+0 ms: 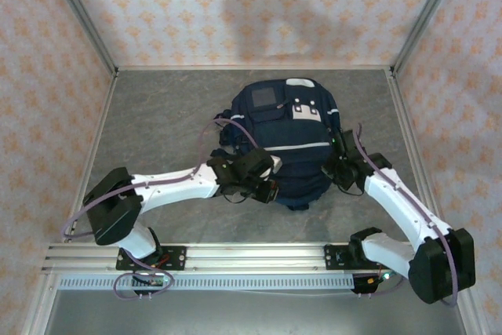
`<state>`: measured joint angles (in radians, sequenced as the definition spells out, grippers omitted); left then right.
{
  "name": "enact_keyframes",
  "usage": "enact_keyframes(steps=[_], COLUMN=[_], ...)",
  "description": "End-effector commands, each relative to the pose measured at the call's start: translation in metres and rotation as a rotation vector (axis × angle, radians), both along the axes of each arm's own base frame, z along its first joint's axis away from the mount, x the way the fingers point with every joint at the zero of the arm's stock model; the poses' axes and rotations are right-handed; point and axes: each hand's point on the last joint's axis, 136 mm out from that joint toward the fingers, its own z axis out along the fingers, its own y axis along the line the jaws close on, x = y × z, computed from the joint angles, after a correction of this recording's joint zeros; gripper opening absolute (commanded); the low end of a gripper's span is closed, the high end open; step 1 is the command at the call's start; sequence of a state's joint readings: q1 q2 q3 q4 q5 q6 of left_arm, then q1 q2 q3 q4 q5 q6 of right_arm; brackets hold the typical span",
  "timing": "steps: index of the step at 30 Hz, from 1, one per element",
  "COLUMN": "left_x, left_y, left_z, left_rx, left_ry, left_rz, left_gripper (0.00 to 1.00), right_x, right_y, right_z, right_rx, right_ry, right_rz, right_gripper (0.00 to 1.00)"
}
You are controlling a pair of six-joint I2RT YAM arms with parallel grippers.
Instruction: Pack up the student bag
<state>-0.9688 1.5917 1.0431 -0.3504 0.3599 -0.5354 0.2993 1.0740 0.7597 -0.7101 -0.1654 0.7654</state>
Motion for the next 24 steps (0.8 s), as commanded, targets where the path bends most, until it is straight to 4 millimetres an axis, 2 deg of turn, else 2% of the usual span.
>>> enact_keyframes(steps=[1, 3, 5, 9, 13, 18, 24], left_x=[-0.004, -0.001, 0.001, -0.003, -0.004, -0.007, -0.007], left_y=[-0.016, -0.032, -0.045, -0.065, -0.067, -0.063, -0.061], left_z=[-0.001, 0.004, 0.007, 0.012, 0.012, 0.009, 0.011], left_rx=[0.019, -0.001, -0.011, -0.020, -0.020, -0.013, -0.018], left_ry=[0.019, 0.019, 0.021, 0.018, 0.019, 0.021, 0.013], left_rz=[-0.055, -0.069, -0.084, -0.119, -0.128, -0.128, -0.121], left_gripper=[0.00, 0.00, 0.00, 0.00, 0.00, 0.00, 0.00], right_x=[0.006, 0.002, -0.008, -0.039, -0.054, -0.052, -0.036], right_y=[-0.035, -0.038, -0.033, -0.008, 0.019, 0.048, 0.053], right_z=[0.026, 0.036, 0.041, 0.036, 0.025, 0.006, -0.006], right_rx=[-0.190, -0.186, -0.125, 0.111, 0.320, 0.441, 0.444], right_ry=[-0.033, -0.024, -0.001, 0.089, 0.129, 0.149, 0.098], right_rz=[-0.026, -0.051, -0.082, -0.201, -0.308, -0.346, -0.356], right_gripper=[0.37, 0.48, 0.51, 0.45, 0.39, 0.44, 0.43])
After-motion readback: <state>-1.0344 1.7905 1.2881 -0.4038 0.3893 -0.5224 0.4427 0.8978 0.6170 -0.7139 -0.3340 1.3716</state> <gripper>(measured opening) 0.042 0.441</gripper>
